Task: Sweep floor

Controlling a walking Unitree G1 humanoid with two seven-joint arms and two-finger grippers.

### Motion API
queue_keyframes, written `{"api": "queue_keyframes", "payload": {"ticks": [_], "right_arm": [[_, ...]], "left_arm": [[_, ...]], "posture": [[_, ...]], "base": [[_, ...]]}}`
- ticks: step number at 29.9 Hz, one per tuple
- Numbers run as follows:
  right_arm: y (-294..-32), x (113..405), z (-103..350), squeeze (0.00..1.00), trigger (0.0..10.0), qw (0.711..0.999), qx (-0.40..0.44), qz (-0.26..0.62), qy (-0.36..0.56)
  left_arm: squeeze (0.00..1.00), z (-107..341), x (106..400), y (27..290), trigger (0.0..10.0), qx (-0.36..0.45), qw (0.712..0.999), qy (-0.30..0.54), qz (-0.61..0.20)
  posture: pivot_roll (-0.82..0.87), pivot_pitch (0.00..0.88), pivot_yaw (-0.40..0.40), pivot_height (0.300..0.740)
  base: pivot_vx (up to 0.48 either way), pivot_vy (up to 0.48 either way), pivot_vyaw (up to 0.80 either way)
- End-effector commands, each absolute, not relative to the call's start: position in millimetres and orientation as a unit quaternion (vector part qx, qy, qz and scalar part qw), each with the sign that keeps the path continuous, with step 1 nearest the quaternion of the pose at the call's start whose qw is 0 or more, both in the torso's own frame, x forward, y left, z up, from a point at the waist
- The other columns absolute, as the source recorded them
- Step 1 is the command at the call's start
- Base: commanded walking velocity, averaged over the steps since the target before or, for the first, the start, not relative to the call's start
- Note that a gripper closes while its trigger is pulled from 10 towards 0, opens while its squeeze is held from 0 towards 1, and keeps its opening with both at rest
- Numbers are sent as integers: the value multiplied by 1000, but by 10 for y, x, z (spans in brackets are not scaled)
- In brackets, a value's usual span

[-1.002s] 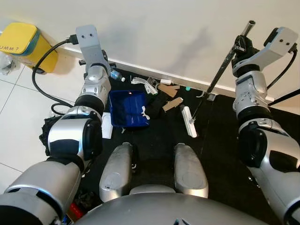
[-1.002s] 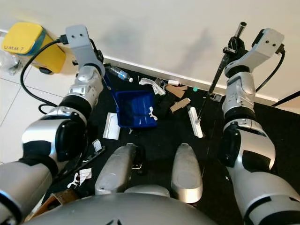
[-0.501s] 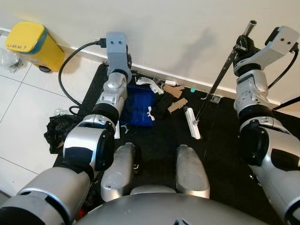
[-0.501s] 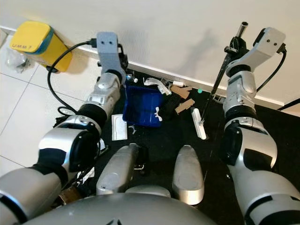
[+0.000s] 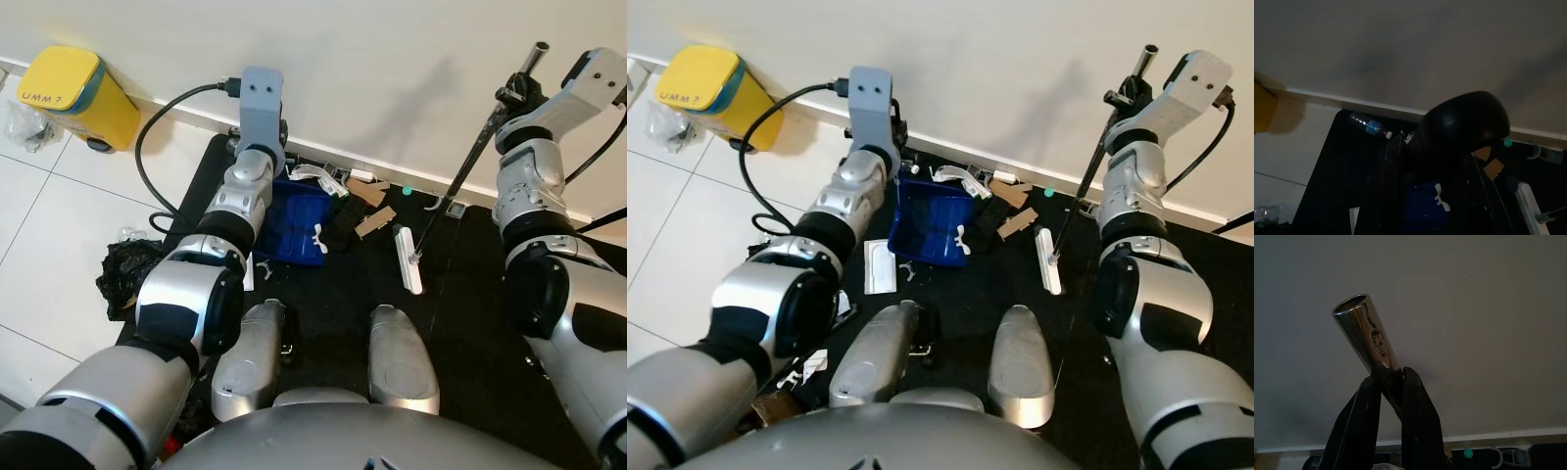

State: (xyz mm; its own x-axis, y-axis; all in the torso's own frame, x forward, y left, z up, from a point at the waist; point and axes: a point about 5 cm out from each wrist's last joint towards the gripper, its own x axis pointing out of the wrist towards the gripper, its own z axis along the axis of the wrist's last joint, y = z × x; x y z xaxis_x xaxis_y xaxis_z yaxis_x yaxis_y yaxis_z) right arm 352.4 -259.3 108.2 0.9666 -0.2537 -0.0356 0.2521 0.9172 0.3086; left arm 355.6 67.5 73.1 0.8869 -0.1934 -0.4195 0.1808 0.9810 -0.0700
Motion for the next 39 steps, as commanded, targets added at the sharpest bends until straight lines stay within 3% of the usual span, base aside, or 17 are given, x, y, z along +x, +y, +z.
{"api": "queue_keyframes", "payload": {"ticks": [1,18,24,34,39], "right_arm": [[-2568,3522,1045,0,10000,975,180,-132,2],[-2469,3549,1024,0,10000,975,197,-103,9],[-2414,3617,1064,0,10000,962,257,-92,16],[-1890,3778,1155,0,10000,942,331,45,31],[-1745,3773,1136,0,10000,938,330,96,43]], "left_arm": [[0,457,3269,261,10000,-141,925,318,-152],[0,605,3300,74,10000,-149,908,332,-210],[0,565,3209,-42,10000,-135,899,336,-247],[0,595,3158,-165,10000,-140,889,336,-280],[0,574,3154,-140,10000,-140,889,338,-276]], "posture": [[-53,105,76,740],[-51,107,73,740],[-27,123,72,740],[26,128,65,740],[21,124,62,740]], "base": [[0,0,0],[0,0,0],[0,0,0],[0,0,0],[0,0,0]]}}
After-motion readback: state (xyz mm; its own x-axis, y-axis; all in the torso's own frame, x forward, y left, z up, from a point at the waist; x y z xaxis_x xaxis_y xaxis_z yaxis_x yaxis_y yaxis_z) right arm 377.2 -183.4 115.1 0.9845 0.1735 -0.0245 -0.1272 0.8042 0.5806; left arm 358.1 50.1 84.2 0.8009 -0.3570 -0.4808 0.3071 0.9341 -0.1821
